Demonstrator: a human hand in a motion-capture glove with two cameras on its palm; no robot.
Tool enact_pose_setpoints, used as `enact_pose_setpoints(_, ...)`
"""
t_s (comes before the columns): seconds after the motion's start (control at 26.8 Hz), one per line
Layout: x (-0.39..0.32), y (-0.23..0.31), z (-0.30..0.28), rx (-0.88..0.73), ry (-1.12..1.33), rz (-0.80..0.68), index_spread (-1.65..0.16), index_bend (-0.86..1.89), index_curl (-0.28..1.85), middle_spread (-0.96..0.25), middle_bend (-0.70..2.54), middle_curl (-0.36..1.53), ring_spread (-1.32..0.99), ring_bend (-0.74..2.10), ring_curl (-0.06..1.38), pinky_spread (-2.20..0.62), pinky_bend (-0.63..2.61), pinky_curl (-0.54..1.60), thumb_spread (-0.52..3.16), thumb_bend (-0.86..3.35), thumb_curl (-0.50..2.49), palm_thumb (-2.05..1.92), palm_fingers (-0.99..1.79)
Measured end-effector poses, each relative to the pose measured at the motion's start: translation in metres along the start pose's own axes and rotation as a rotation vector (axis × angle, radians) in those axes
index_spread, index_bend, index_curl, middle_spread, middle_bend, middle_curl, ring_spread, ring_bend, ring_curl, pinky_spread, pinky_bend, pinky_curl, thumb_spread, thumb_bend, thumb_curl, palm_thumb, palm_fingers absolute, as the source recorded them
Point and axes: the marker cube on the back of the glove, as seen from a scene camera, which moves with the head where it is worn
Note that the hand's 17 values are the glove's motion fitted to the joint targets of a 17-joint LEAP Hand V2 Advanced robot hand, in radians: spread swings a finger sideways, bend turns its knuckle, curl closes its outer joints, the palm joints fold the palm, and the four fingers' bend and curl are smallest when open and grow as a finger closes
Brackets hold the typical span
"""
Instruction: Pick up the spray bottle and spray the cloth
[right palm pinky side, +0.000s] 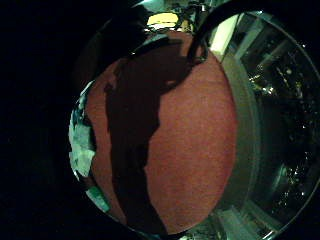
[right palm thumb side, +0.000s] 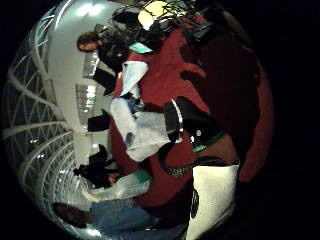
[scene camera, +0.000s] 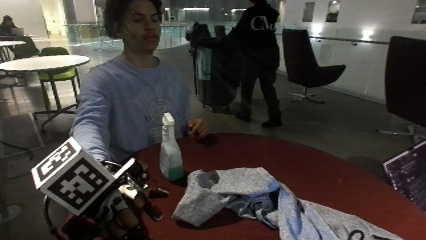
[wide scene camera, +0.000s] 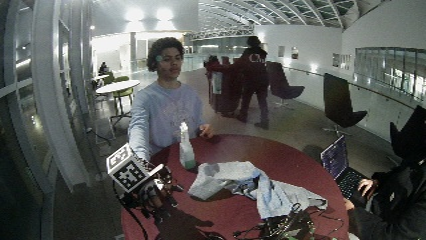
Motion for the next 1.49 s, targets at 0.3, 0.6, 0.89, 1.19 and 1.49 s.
enact_pose_setpoints(0.3,-0.037,0.058,0.016,-0.036,-0.221,-0.247,-0.38,0.14,0.27,-0.02,0.33,0.33,0.04,0.37,0.26,0.23,0.18,0.25,1.15,0.11,0.29,0.6,0.54)
enact_pose_setpoints(0.6,-0.079,0.121,0.039,-0.1,-0.651,-0.338,-0.37,0.14,0.27,-0.01,0.33,0.35,0.04,0.38,0.28,0.23,0.18,0.26,1.17,0.03,0.28,0.54,0.56)
enact_pose_setpoints(0.89,-0.105,0.167,0.076,-0.133,-0.913,-0.325,-0.36,0.15,0.28,-0.01,0.33,0.36,0.05,0.39,0.29,0.23,0.17,0.27,1.15,-0.02,0.27,0.49,0.59)
enact_pose_setpoints(1.19,-0.131,0.186,0.099,-0.142,-0.899,-0.358,-0.36,0.12,0.28,0.0,0.31,0.37,0.06,0.39,0.3,0.23,0.19,0.28,1.13,-0.03,0.27,0.46,0.55)
enact_pose_setpoints(1.49,-0.141,0.19,0.116,-0.131,-0.809,-0.357,-0.38,0.1,0.25,0.01,0.29,0.37,0.06,0.43,0.31,0.23,0.21,0.3,1.07,-0.02,0.28,0.48,0.5)
